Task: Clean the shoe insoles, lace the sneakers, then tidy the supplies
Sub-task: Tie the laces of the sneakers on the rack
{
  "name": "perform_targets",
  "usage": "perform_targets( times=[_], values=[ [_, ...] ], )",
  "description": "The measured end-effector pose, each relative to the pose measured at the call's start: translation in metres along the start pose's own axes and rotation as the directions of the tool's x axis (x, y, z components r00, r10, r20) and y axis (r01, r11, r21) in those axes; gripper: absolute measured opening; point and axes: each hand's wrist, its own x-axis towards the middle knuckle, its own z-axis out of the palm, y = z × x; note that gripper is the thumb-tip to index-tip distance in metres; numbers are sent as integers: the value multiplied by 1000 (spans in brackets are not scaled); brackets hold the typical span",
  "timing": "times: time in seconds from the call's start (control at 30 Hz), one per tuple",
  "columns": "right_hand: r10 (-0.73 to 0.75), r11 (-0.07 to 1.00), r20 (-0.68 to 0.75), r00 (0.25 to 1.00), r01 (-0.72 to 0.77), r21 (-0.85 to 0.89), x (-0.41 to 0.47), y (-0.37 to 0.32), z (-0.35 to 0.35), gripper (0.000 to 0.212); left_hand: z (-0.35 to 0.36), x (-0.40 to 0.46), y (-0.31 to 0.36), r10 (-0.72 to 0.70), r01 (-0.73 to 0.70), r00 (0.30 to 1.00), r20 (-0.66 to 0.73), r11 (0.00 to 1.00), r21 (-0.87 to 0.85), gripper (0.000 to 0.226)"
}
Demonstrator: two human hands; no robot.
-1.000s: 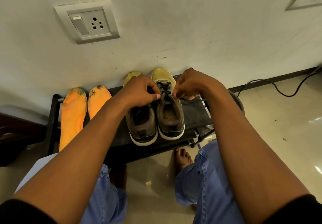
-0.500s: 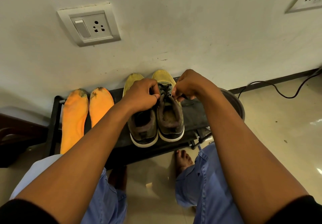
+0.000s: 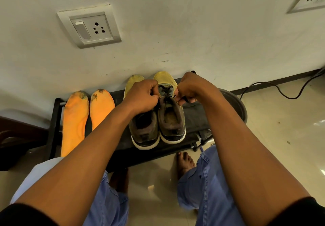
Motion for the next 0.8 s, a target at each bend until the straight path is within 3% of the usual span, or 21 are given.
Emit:
perform_targets(
  times=[0.27, 0.5, 0.67, 0.8],
  values=[
    [-5, 1000, 4, 1000, 5, -18, 3, 1, 1, 16, -4, 1, 1, -26, 25, 999, 33, 999, 31, 16],
    [-143, 965, -181, 973, 97, -242, 3, 4, 2, 18, -1, -2, 0, 55, -52, 997, -45, 997, 65, 6],
    [-108, 969, -175, 979, 65, -237, 2, 4, 5, 7, -1, -4, 6, 14, 0, 993, -114, 993, 120, 3],
    [-77, 990, -156, 985, 57, -132, 0, -2, 1, 7, 3, -6, 12, -15, 26, 990, -141, 997, 79, 7]
  ],
)
